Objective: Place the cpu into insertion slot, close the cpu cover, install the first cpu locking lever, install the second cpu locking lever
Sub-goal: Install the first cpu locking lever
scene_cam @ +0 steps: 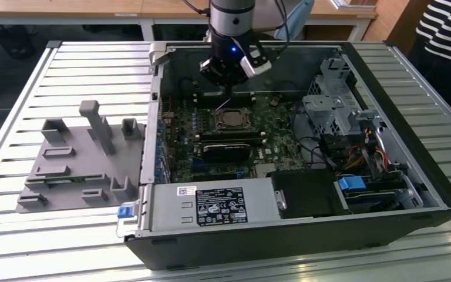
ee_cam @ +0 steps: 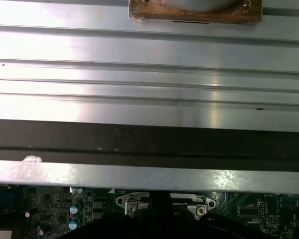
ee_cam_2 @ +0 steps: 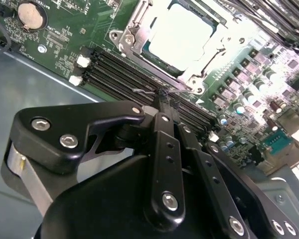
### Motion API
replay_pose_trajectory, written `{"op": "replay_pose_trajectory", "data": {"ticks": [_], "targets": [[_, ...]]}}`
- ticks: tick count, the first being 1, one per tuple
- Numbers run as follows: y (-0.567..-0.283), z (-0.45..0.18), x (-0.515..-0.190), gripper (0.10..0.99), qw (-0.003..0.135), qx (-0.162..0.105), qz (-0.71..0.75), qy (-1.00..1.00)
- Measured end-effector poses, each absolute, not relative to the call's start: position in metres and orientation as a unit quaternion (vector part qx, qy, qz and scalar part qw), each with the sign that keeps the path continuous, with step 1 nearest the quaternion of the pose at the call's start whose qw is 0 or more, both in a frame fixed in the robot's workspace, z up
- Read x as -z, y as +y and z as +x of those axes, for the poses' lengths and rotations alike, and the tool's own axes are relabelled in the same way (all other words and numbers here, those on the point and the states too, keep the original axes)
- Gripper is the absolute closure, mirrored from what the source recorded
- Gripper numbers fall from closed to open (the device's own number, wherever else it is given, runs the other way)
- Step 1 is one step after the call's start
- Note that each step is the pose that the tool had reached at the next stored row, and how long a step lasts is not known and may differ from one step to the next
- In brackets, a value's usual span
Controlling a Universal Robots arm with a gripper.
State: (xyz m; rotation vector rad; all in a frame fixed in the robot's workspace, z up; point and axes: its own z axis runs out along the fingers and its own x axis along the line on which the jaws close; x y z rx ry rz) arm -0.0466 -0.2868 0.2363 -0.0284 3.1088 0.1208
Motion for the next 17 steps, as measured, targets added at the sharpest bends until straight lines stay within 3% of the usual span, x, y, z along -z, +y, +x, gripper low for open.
{"op": "replay_pose_trajectory", "data": {"ticks": [17], "targets": [[-0.2845,-0.0359,-0.2264,0.980,0.015,-0.039,-0.009,0.999]]}}
